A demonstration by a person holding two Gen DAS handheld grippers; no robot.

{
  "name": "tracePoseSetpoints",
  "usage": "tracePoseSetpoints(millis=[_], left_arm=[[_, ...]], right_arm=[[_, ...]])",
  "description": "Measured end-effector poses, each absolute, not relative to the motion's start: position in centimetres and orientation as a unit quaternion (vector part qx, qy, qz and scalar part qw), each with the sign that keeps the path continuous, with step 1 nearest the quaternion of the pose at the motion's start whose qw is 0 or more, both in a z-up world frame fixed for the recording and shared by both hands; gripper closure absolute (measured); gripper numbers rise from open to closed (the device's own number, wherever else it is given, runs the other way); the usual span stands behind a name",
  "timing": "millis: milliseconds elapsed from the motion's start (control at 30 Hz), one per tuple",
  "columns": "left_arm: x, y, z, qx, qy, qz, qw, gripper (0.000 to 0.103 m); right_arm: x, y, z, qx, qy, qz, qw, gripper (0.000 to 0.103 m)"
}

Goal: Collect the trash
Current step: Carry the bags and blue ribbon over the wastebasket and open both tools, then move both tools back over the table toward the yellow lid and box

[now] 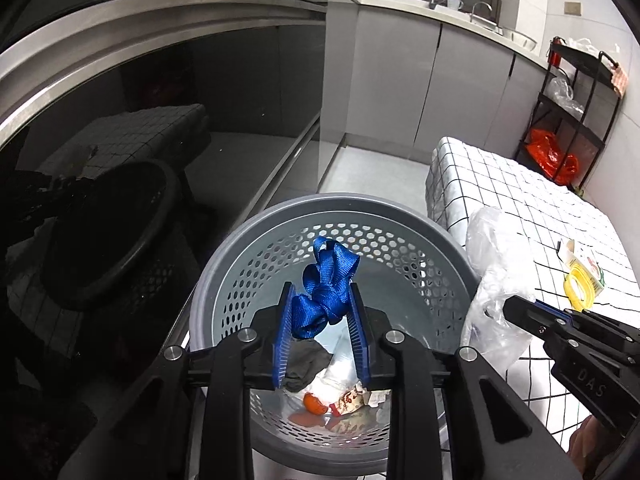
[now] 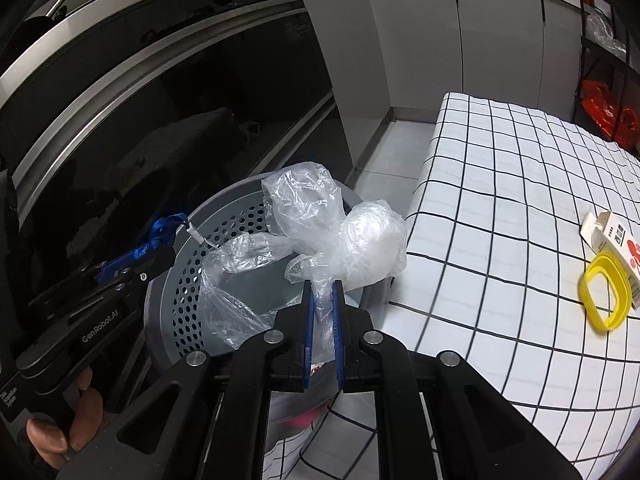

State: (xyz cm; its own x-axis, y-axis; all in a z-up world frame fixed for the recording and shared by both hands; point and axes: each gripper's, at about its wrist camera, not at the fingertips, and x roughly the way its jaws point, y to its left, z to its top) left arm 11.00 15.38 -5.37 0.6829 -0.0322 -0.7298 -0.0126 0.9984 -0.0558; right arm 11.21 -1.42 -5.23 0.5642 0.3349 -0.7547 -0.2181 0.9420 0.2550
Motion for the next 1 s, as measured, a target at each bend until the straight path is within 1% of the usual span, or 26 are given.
tracePoseSetpoints(millis=[167,200,233,267,300,333,400,433,767,1000], left_arm=[[11.1,15.8,-5.6,-0.031,0.402,0.001,0.915,0.075],[11.1,15.8,-5.6,-0.031,0.402,0.001,0.915,0.074],[11.2,15.9,-5.6,-0.032,0.403,0.001,0.915,0.074],[11.2,16.0,-5.7,-0.034,0.404,0.001,0.914,0.073],[11.3,16.0,-5.6,-0.035,0.404,0.002,0.914,0.069],[11.3,16.1,-5.7,-0.036,0.404,0.003,0.914,0.06],[11.2,16.3,-5.6,-0.038,0.402,0.005,0.915,0.05],[11.2,16.4,-5.6,-0.039,0.4,0.005,0.916,0.049],[11.3,16.5,-5.5,-0.041,0.401,0.005,0.915,0.049],[11.3,15.6,-5.4,-0.038,0.398,0.001,0.917,0.045]], right_arm=[[11.6,-0.8,-5.3,0.059,0.439,0.163,0.881,0.094],[11.6,-0.7,-5.3,0.059,0.439,0.165,0.881,0.09],[11.7,-0.7,-5.2,0.061,0.438,0.168,0.881,0.081],[11.6,-0.7,-5.1,0.062,0.435,0.168,0.882,0.074],[11.6,-0.8,-5.0,0.064,0.43,0.168,0.885,0.061],[11.5,-0.9,-4.9,0.066,0.426,0.168,0.886,0.056],[11.5,-1.1,-4.8,0.066,0.422,0.168,0.888,0.056],[11.5,-1.2,-4.8,0.068,0.422,0.168,0.888,0.056],[11.0,-1.7,-4.8,0.076,0.422,0.167,0.888,0.056],[10.1,-2.9,-4.6,0.075,0.418,0.158,0.891,0.055]])
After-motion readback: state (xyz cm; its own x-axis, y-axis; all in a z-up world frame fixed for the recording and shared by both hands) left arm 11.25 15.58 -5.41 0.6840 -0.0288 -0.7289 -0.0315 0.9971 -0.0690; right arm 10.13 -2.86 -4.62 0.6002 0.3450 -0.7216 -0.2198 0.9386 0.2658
